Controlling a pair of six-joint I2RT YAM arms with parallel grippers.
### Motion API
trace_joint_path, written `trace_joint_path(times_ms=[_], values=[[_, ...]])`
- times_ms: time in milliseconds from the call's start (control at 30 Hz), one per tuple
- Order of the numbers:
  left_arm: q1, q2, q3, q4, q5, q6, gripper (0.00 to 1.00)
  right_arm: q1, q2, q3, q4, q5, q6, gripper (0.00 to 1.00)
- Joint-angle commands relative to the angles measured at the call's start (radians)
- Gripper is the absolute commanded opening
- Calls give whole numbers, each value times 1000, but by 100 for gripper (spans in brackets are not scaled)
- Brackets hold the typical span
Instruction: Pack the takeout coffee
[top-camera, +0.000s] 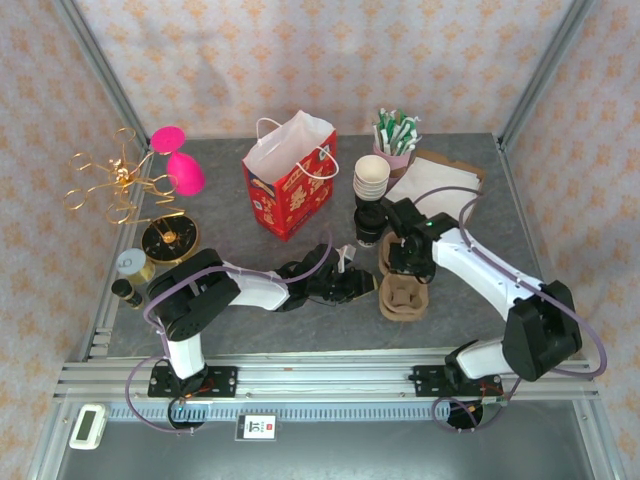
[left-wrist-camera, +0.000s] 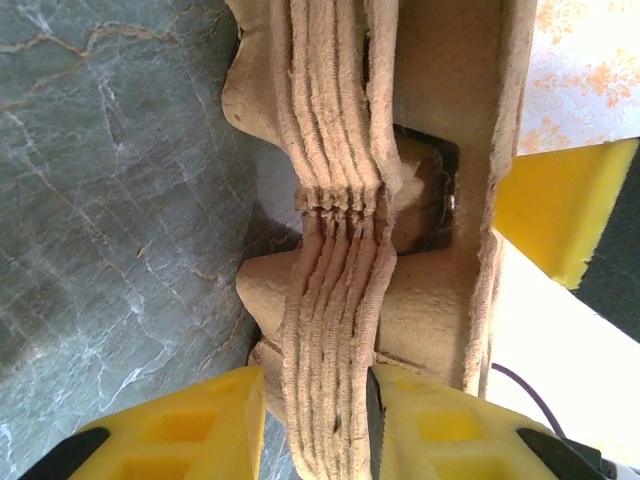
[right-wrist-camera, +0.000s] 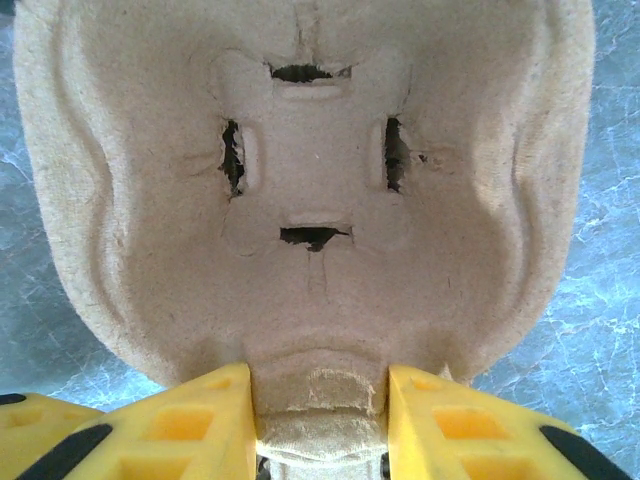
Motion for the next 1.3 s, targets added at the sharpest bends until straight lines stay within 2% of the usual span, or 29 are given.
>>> trace_joint_path(times_ms=[0,167,367,567,900,1267], values=[[0,-69,23,-10,-38,37,33,-14,-31,20,-25,-16,-15,34],[-7,-110,21,21,-37,47,36,-17,-35,14,-24,-26,-19,34],[-20,-58,86,-33,-9,87,35,-20,-40,16,-21,-29,-19,34],[-29,-26,98,8,34,81,33,-26,-39,17,-20,-29,-23,34],[-35,-15,110,-80,-7,101,30,-29,-42,12,-18,-29,-25,33],[-44,21,118,43,40,66,21,-32,-40,13,-16,-34,-25,33]])
